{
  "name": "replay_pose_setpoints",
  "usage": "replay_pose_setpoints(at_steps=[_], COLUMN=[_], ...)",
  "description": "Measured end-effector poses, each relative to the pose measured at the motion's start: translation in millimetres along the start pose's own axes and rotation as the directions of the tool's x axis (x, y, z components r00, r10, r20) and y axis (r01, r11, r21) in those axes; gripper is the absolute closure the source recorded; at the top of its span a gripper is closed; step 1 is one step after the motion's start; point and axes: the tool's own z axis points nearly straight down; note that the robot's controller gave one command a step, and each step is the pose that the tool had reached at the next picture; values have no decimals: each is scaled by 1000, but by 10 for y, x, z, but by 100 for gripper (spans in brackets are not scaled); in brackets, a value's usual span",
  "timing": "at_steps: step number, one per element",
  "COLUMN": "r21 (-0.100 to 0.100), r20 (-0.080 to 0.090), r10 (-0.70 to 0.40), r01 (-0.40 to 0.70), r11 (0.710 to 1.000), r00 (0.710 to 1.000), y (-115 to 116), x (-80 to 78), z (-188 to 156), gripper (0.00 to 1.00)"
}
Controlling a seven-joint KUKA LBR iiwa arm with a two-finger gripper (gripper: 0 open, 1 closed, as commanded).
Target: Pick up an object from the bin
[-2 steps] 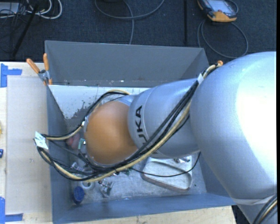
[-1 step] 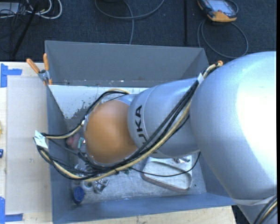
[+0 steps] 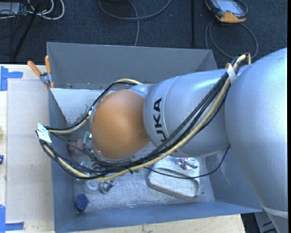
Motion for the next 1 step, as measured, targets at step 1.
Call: replay_pose_setpoints(at_steps=[1], r21=[0], r20=[1], r10=[5], r01=[-5], r11=[1000], r00=[1000], y=[-8], x=[-18], z=[-575], gripper=[100])
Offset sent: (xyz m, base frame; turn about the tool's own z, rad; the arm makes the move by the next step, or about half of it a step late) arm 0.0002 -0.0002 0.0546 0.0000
